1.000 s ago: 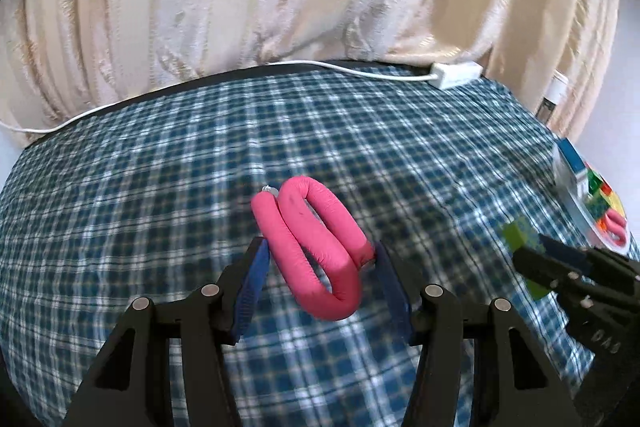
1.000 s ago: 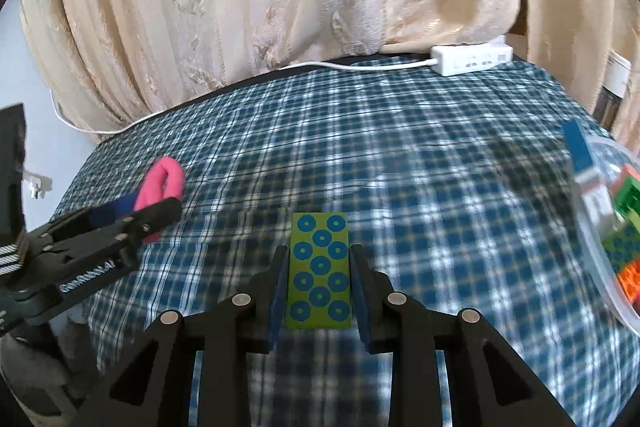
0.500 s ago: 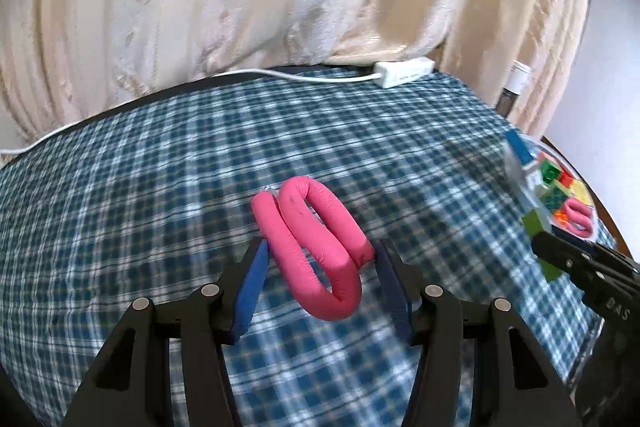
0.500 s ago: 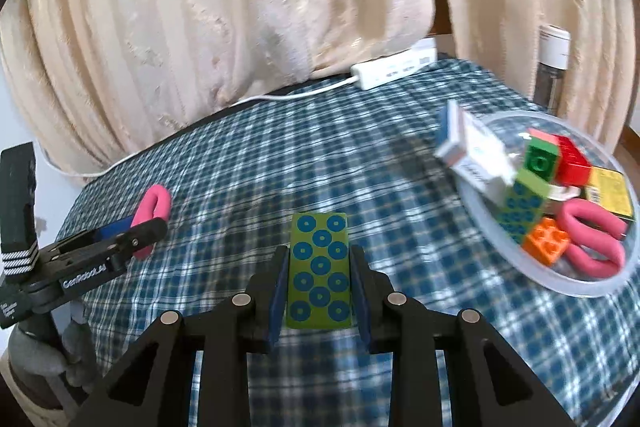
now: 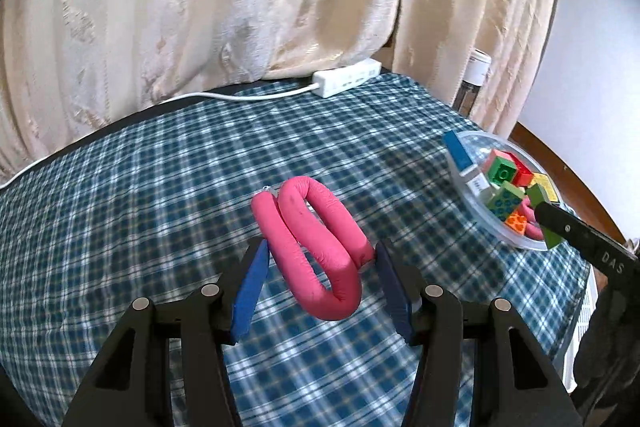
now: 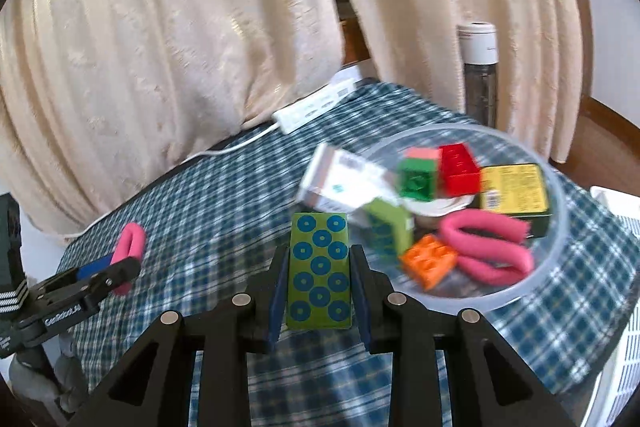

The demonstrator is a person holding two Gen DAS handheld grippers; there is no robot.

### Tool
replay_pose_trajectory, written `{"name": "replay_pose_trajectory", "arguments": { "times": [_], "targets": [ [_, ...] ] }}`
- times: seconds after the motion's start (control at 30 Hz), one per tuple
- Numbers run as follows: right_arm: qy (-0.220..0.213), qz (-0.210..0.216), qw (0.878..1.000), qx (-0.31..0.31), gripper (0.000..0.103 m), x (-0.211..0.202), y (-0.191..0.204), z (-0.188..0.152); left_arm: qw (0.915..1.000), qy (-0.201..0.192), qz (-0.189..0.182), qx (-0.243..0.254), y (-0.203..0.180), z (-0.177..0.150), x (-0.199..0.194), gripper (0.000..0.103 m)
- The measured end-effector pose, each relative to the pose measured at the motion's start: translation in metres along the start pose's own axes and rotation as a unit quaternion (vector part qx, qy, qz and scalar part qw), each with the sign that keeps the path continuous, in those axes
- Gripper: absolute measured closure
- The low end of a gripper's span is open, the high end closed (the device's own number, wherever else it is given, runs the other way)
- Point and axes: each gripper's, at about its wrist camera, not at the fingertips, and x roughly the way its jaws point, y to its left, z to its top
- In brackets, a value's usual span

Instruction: Organize objects

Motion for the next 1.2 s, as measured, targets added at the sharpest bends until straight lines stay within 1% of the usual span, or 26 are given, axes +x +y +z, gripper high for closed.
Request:
{"name": "replay_pose_trajectory", "arguments": {
  "times": [0.17, 0.43, 0.77, 0.93, 0.97, 1.1, 1.2],
  "targets": [
    [-0.013, -0.019, 1.0, 0.009, 0.072, -0.002, -0.026, 0.008, 0.9999, 0.0, -0.008, 0.009, -0.021, 0.007, 0.005, 0.047],
    [-0.009, -0.033, 0.999, 0.014, 0.072, 0.015, -0.053, 0.014, 0.9996, 0.0, -0.014, 0.025, -0.051, 0.023, 0.015, 0.047],
    [0.007, -0.018, 1.0, -0.011, 0.072, 0.037, -0.056, 0.016, 0.9985, 0.0, -0.021, 0.051, -0.086, 0.04, 0.025, 0.047],
    [0.008, -0.011, 1.0, -0.003, 0.072, 0.04, -0.064, 0.017, 0.9979, 0.0, -0.024, 0.061, -0.099, 0.047, 0.029, 0.047],
    [0.007, -0.009, 1.0, -0.002, 0.071, 0.039, -0.066, 0.017, 0.9977, 0.0, -0.025, 0.063, -0.102, 0.048, 0.03, 0.047],
    [-0.005, -0.001, 1.0, 0.003, 0.059, 0.03, -0.072, 0.019, 0.9969, 0.001, -0.031, 0.072, -0.116, 0.052, 0.034, 0.047],
    [-0.015, 0.001, 1.0, 0.001, 0.058, 0.022, -0.075, 0.019, 0.9961, 0.002, -0.037, 0.081, -0.127, 0.054, 0.038, 0.047]
  ]
}}
